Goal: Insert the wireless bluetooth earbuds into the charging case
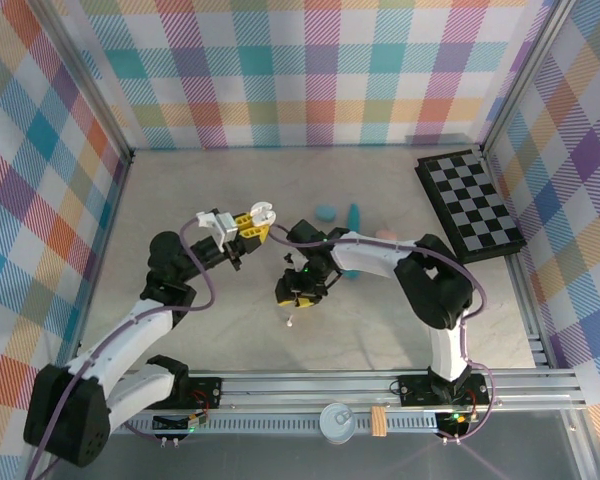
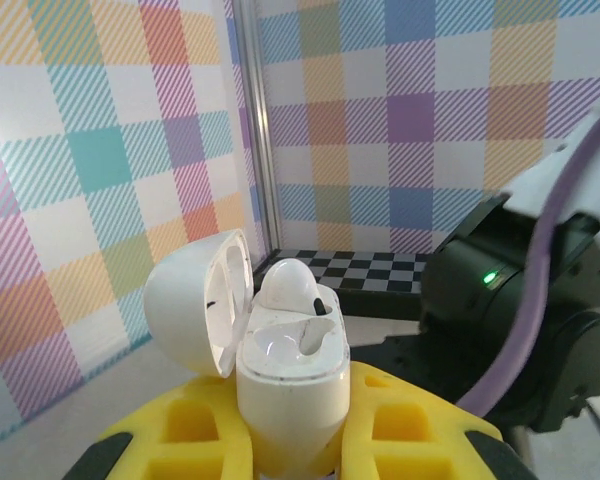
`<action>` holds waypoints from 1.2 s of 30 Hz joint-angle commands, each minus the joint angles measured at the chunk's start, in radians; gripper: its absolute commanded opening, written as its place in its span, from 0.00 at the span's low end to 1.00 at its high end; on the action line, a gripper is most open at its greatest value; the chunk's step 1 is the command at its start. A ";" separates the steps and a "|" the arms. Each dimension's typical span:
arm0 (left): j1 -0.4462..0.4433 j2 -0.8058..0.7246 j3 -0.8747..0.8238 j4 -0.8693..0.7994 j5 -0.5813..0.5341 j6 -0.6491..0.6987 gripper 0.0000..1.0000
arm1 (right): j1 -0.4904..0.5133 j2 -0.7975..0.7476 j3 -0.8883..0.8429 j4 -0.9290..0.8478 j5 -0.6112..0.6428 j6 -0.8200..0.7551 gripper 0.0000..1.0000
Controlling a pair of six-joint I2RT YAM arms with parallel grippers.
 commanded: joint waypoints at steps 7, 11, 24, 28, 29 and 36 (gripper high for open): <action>0.007 -0.081 0.032 -0.136 -0.073 0.033 0.00 | 0.032 0.117 0.085 0.022 -0.081 -0.012 0.46; 0.007 -0.092 0.032 -0.140 -0.118 0.017 0.00 | 0.038 0.116 0.060 0.023 -0.075 -0.012 0.45; 0.009 -0.076 0.040 -0.152 -0.231 -0.003 0.00 | 0.053 0.023 -0.057 -0.009 -0.056 -0.018 0.45; 0.009 -0.082 0.042 -0.169 -0.246 0.012 0.00 | 0.071 0.003 -0.078 -0.027 -0.062 -0.024 0.45; 0.010 -0.080 0.043 -0.171 -0.252 0.014 0.00 | 0.075 -0.002 -0.081 -0.031 -0.061 -0.024 0.45; 0.013 -0.071 0.046 -0.172 -0.267 0.021 0.00 | 0.108 -0.021 -0.072 -0.083 -0.024 -0.031 0.45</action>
